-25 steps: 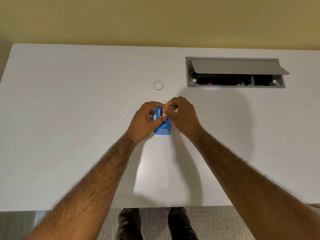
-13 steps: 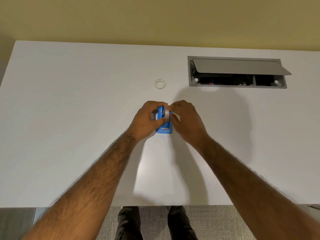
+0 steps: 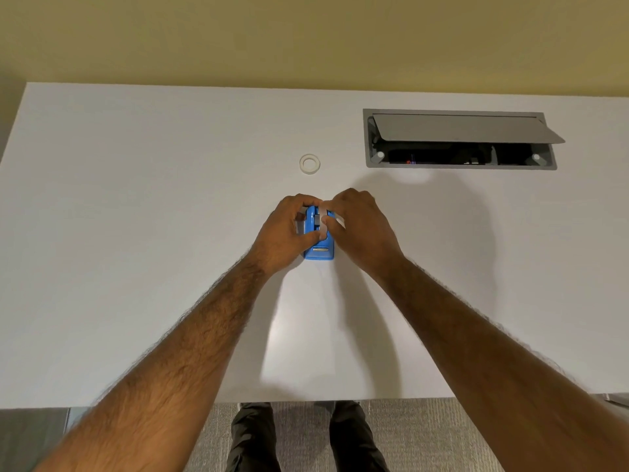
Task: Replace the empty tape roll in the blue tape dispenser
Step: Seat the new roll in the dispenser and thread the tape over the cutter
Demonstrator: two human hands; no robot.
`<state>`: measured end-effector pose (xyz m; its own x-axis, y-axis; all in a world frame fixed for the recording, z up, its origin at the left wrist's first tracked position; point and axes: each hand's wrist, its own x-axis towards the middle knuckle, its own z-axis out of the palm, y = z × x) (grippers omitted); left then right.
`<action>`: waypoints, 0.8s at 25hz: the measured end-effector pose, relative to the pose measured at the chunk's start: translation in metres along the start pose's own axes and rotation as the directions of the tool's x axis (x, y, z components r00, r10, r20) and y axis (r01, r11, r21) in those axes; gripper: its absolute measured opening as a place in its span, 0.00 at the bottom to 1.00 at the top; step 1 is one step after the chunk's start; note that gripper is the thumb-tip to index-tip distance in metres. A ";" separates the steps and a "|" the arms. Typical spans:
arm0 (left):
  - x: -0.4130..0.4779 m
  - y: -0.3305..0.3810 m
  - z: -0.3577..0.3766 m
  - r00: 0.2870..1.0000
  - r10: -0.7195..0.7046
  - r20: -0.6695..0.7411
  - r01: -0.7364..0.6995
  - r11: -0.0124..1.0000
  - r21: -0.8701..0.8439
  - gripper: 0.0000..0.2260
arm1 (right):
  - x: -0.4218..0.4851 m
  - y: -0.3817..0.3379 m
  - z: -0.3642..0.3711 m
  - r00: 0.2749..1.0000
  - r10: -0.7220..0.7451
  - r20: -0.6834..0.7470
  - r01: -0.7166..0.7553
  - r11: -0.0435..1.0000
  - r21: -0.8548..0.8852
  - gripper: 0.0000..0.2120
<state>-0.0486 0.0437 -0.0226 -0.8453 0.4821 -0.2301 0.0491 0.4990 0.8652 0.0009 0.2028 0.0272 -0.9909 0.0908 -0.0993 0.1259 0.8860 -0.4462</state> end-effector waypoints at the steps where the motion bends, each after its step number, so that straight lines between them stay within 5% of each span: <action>1: 0.000 0.000 0.000 1.000 -0.010 0.008 0.010 1.000 -0.005 0.26 | -0.001 -0.001 -0.001 1.000 -0.003 0.002 0.003 1.000 0.024 0.14; 12: 0.002 -0.001 -0.001 0.999 -0.033 0.004 0.034 0.999 -0.041 0.19 | 0.007 -0.004 0.003 0.986 0.145 -0.084 -0.127 0.973 0.195 0.07; 20: 0.004 0.000 -0.001 1.000 -0.010 -0.004 0.010 1.000 0.005 0.22 | 0.026 0.000 0.003 0.990 0.140 -0.026 -0.135 0.980 0.146 0.09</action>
<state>-0.0524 0.0448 -0.0236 -0.8480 0.4741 -0.2371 0.0432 0.5077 0.8605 -0.0243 0.2039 0.0216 -0.9644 0.2261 -0.1373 0.2640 0.7895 -0.5541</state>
